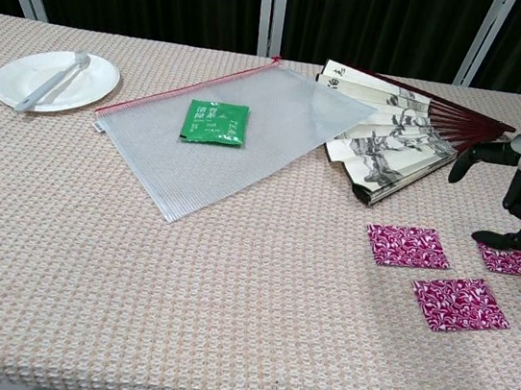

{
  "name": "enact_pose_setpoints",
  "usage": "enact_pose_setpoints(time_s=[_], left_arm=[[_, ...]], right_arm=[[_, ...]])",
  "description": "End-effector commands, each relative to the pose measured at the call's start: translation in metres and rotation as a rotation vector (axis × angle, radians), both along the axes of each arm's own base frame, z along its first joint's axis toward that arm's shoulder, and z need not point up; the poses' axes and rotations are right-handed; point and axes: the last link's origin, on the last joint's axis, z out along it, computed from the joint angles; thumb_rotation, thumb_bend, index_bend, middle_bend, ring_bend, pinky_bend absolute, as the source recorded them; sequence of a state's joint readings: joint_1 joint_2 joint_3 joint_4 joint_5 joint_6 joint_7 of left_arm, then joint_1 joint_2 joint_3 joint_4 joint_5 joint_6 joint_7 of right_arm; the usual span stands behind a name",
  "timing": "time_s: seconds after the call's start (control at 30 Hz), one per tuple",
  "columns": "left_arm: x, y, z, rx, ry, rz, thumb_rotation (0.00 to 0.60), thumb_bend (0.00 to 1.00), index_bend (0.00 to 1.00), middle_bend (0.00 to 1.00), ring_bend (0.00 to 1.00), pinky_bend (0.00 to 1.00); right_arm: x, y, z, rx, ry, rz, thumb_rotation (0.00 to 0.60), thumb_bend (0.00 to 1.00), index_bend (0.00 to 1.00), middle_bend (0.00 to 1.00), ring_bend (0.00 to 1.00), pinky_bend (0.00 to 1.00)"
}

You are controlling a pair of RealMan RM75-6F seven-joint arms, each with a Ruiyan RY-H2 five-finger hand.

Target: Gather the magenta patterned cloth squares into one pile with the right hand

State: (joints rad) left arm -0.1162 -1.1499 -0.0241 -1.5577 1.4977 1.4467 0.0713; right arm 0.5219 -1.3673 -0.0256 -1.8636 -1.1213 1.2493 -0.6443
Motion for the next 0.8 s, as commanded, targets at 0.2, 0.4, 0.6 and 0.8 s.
enact_pose_setpoints(time_s=[0.2, 0.4, 0.6, 0.8], left_arm=[[-0.007, -0.001, 0.002, 0.002, -0.007, 0.018, 0.330, 0.07, 0.09, 0.11, 0.06, 0.18], [-0.010, 0.000, 0.002, 0.002, -0.011, 0.020, 0.331, 0.07, 0.09, 0.11, 0.06, 0.18], [-0.011, -0.001, 0.001, 0.002, -0.012, 0.025, 0.331, 0.07, 0.09, 0.11, 0.06, 0.18], [-0.012, -0.001, 0.001, -0.001, -0.011, 0.027, 0.334, 0.07, 0.09, 0.11, 0.06, 0.18]], right_arm=[[0.009, -0.027, -0.033, 0.025, 0.103, -0.030, 0.600, 0.09, 0.33, 1.00, 0.99, 0.90], [0.010, -0.031, -0.039, 0.027, 0.108, -0.051, 0.600, 0.14, 0.35, 1.00, 0.99, 0.90], [0.010, -0.030, -0.047, 0.051, 0.107, -0.060, 0.600, 0.18, 0.37, 1.00, 1.00, 0.90], [0.008, -0.032, -0.051, 0.047, 0.099, -0.075, 0.600, 0.19, 0.37, 1.00, 1.00, 0.90]])
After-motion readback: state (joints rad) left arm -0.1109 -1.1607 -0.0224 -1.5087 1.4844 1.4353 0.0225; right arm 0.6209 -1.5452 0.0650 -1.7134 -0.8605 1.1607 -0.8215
